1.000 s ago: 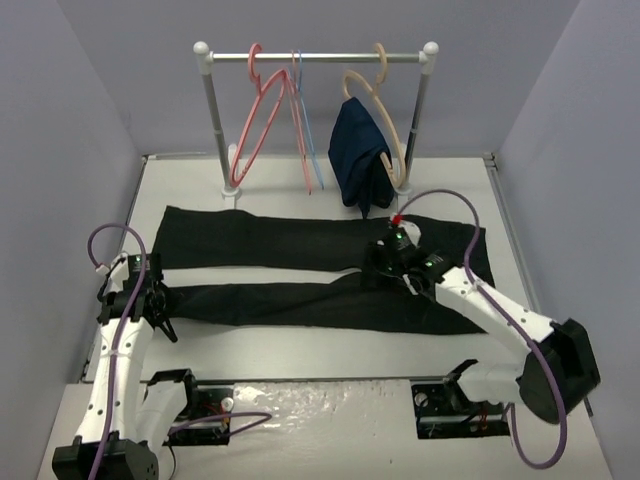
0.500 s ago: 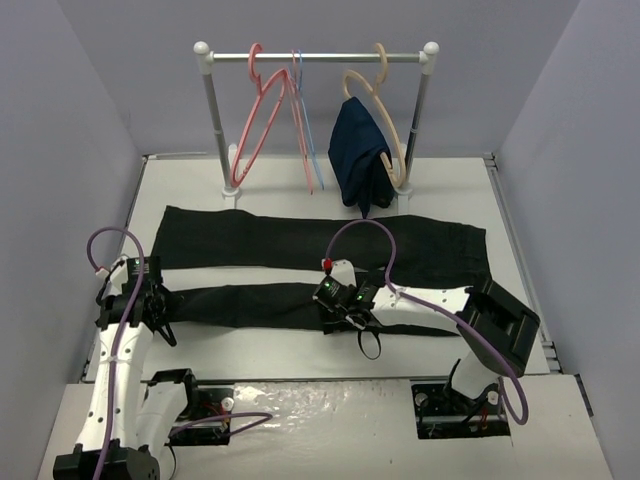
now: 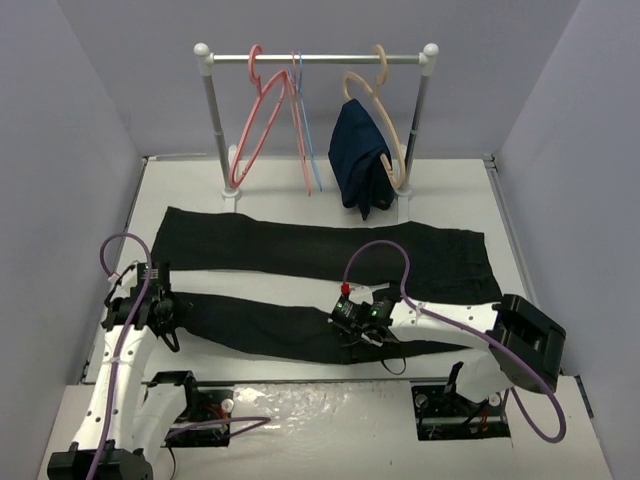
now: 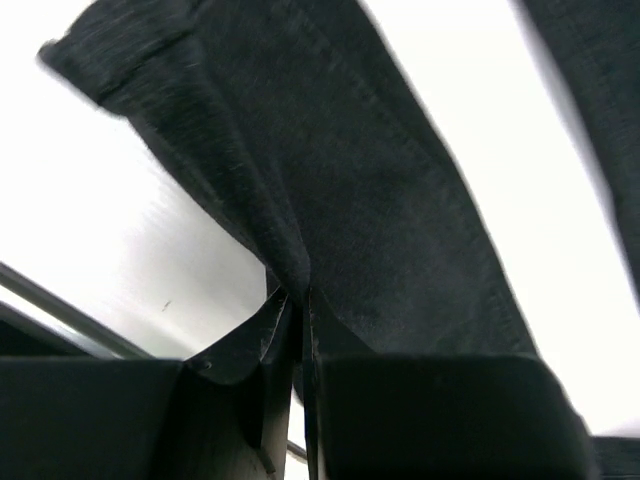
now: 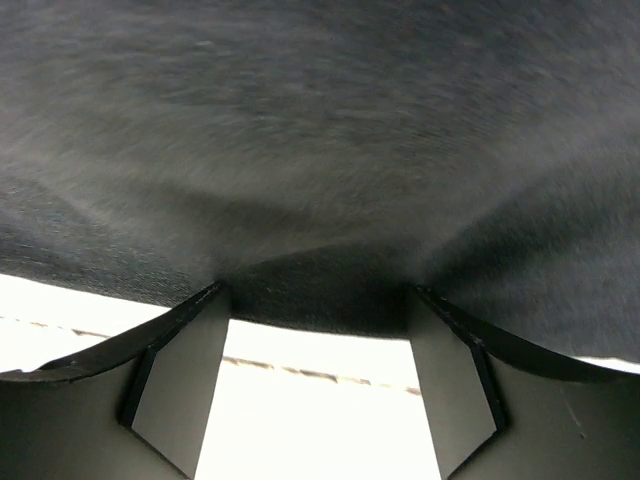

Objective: Place the trousers on the hanger
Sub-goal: Flatten out the trousers at the center of the board.

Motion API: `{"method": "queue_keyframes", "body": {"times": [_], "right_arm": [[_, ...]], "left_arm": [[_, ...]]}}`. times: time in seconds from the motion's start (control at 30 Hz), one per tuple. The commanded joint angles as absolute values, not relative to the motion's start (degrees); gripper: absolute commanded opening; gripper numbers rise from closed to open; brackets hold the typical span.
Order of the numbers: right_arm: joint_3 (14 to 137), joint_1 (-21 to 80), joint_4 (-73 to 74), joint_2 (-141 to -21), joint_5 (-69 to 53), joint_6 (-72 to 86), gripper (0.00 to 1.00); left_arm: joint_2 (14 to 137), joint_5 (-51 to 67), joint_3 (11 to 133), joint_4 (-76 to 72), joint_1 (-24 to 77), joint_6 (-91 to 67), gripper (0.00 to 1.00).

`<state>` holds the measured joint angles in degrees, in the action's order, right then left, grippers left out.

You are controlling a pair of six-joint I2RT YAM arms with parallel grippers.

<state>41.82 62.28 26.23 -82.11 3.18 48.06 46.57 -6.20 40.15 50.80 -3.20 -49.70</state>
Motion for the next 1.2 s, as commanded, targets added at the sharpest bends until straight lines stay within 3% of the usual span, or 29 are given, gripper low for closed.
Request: {"method": "queue_keyframes", "body": {"times": [0.0, 0.13, 0.2, 0.37, 0.47, 0.6, 0.73, 0.8, 0.83, 0.9, 1.03, 1.17], "right_arm": [[43.84, 62.38, 32.32, -80.26, 4.41, 50.45, 0.69], [45.49, 62.48, 32.34, -81.61, 6.53, 50.45, 0.7], [45.58, 62.4, 32.26, -81.53, 6.97, 50.47, 0.7], [44.04, 62.4, 32.17, -80.25, 7.91, 51.14, 0.71], [44.34, 62.32, 32.11, -80.31, 8.15, 50.67, 0.73], [45.39, 62.31, 32.17, -80.51, 8.17, 50.19, 0.73], [46.46, 62.4, 32.16, -80.76, 8.59, 49.77, 0.77], [47.36, 62.4, 32.17, -80.68, 9.22, 49.31, 0.79], [47.4, 62.39, 32.17, -80.48, 9.25, 49.31, 0.79], [48.81, 61.81, 32.25, -78.91, 10.33, 49.22, 0.8], [49.24, 58.0, 32.11, -76.33, 10.72, 48.17, 0.81], [48.78, 50.33, 32.11, -73.58, 10.11, 44.81, 0.81]], "left_arm": [[57.82, -3.44, 57.52, 41.56, -2.33, -45.14, 0.03], [61.61, -1.85, 70.05, 38.95, -0.65, -38.54, 0.02], [58.7, -1.35, 69.28, 34.69, -0.62, -34.76, 0.02], [45.6, -2.0, 55.72, 28.37, 1.64, -31.6, 0.02], [43.37, -7.89, 43.95, 33.45, 1.33, -41.01, 0.02], [41.43, -15.26, 37.11, 42.45, 0.36, -52.33, 0.03], [41.89, -23.38, 37.38, 48.22, -1.91, -56.22, 0.17], [42.37, -27.82, 38.69, 49.99, -2.72, -57.21, 0.34], [42.55, -27.96, 39.33, 50.06, -2.75, -57.25, 0.34], [43.38, -33.01, 41.82, 52.54, -3.99, -58.74, 0.48], [44.41, -37.11, 46.21, 52.53, -5.53, -58.87, 0.51], [47.34, -33.37, 49.65, 50.02, -6.45, -57.05, 0.51]]}}
